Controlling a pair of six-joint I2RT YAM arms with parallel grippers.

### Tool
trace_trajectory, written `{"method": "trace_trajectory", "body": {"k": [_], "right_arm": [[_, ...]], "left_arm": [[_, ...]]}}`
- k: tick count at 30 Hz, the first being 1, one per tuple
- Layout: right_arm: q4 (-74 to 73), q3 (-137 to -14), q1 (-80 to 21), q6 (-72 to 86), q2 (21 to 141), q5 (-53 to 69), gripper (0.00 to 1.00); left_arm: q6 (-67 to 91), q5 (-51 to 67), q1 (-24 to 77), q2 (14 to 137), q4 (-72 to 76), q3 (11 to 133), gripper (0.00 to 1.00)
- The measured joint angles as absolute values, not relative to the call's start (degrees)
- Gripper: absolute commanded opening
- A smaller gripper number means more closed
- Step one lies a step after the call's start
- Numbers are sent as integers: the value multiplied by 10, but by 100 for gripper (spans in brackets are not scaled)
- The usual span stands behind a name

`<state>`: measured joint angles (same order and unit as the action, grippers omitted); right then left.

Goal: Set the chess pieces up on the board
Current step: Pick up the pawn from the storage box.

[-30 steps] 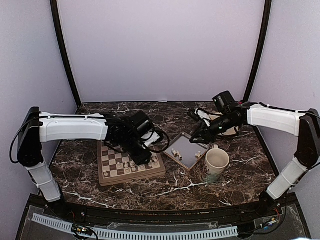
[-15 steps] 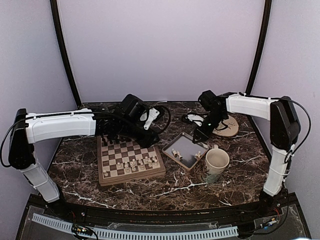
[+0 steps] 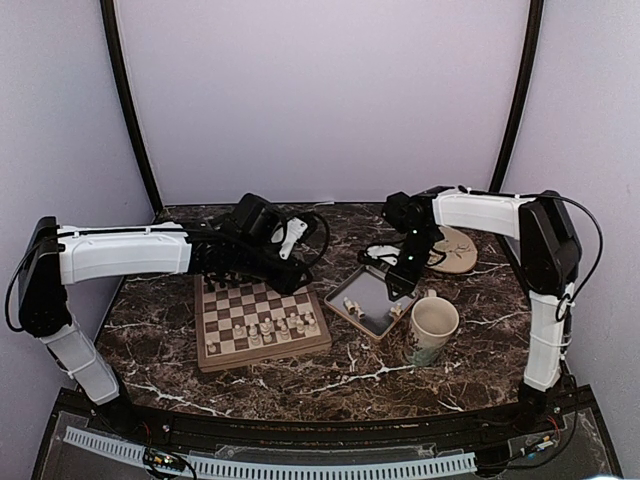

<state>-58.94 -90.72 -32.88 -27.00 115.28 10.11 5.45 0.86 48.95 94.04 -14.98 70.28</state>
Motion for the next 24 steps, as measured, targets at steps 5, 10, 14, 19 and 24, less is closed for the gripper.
{"method": "trace_trajectory", "body": {"k": [5, 10, 14, 19, 24], "right_arm": [[-606, -913, -337, -271, 1171, 85, 28], [-614, -913, -339, -271, 1182, 70, 23], [-617, -913, -339, -269, 1186, 62, 19], [-623, -917, -339, -267, 1192, 60, 11], [-627, -924, -339, -265, 1193, 61, 4]], "left_arm": [[60, 17, 490, 939, -142, 685, 44], [65, 25, 490, 939, -135, 681, 44], [67, 26, 489, 939, -133, 681, 44], [68, 28, 489, 939, -133, 681, 44], [69, 32, 489, 939, -133, 681, 44]]}}
